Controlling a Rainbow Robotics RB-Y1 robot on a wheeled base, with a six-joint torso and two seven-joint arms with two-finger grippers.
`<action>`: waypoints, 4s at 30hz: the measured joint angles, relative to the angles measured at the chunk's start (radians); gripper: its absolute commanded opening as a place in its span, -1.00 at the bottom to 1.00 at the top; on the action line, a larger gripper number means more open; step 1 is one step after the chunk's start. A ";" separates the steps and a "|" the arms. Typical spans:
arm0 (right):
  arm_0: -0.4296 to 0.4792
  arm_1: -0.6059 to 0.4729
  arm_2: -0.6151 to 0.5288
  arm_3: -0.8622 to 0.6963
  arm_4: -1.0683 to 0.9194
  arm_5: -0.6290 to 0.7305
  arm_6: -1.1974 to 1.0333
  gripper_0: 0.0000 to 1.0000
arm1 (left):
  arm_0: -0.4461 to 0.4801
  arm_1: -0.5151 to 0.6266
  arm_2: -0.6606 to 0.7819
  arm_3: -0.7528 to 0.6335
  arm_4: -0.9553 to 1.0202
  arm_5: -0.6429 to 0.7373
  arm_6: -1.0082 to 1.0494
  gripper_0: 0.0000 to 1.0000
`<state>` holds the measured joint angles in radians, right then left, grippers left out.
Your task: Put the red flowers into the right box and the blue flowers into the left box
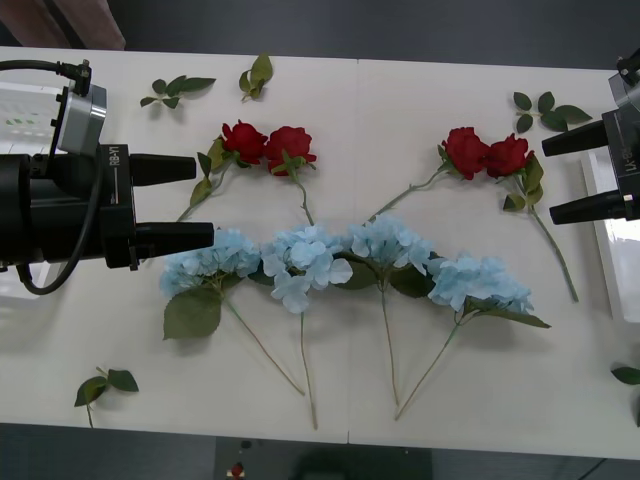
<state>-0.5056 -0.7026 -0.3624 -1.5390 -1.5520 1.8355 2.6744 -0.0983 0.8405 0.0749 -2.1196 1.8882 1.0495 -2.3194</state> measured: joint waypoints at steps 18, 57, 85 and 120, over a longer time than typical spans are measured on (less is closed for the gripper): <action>-0.025 -0.003 0.000 0.000 0.065 0.035 0.000 1.00 | -0.074 0.064 -0.030 0.111 0.021 -0.099 0.196 1.00; 0.064 -0.070 0.229 0.000 0.749 -0.405 -0.802 1.00 | -0.658 0.064 -0.488 0.885 -0.353 -0.099 0.281 1.00; -0.136 0.021 0.457 0.476 0.796 -0.742 -0.924 1.00 | -0.799 -0.129 -0.792 1.154 -0.468 -0.312 0.281 1.00; -0.162 0.073 0.524 0.643 0.800 -0.856 -0.924 0.82 | -0.835 -0.237 -0.888 1.318 -0.527 -0.429 0.281 0.54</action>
<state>-0.6672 -0.6293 0.1621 -0.8961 -0.7517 0.9797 1.7499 -0.9332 0.6031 -0.8128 -0.8019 1.3613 0.6203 -2.0386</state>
